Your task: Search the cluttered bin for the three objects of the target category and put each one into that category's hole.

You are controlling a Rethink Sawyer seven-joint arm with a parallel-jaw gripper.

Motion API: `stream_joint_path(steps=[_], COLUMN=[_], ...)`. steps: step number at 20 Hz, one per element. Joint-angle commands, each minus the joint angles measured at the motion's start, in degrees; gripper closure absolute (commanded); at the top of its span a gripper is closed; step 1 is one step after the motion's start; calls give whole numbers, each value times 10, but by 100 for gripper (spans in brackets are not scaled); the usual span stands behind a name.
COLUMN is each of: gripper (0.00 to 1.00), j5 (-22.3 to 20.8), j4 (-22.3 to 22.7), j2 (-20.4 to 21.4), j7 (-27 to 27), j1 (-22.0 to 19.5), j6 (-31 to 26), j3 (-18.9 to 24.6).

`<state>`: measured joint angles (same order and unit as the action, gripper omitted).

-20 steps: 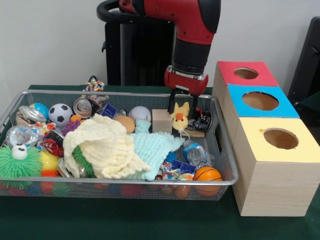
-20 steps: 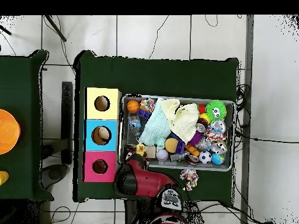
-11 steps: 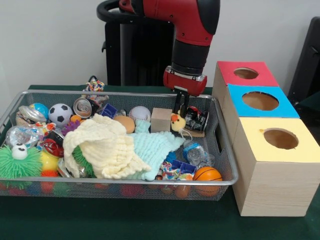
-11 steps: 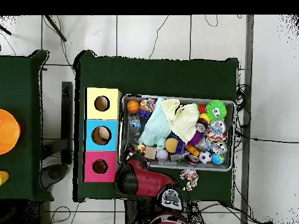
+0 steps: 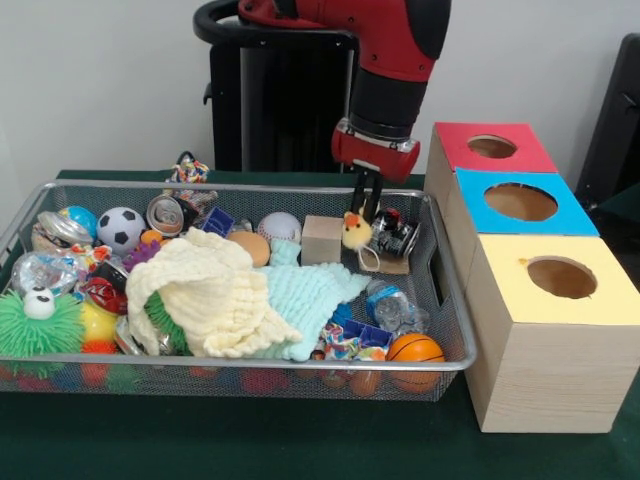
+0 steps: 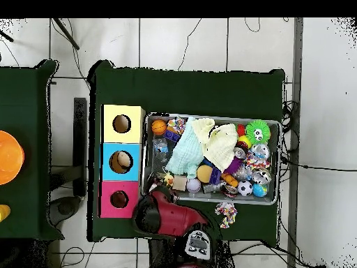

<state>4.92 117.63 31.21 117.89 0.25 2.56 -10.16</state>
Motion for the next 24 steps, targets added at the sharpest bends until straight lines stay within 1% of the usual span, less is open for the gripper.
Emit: stream_joint_path(steps=[1,2,5,6,7,11,14,17,19,20,21,24], gripper=[100,100,100,100,100,100,100,100,100,100,100,100], j5=[23,17,4,1,-3,-3,-6,-6,-2,27,44,72], j4=[-66,-85,-112,-120,-133,-151,-164,-180,-179,-164,-153,-131], j2=[69,83,107,112,118,133,139,145,146,152,154,150], j7=[51,48,48,49,50,68,74,85,91,116,133,164], j1=[53,64,65,66,70,76,80,84,85,86,88,102], j6=[-256,-289,-357,-368,-398,-454,-479,-520,-526,-543,-542,-528], j3=[-24,-40,-42,-44,-48,-52,-54,-56,-55,-43,-35,-30])
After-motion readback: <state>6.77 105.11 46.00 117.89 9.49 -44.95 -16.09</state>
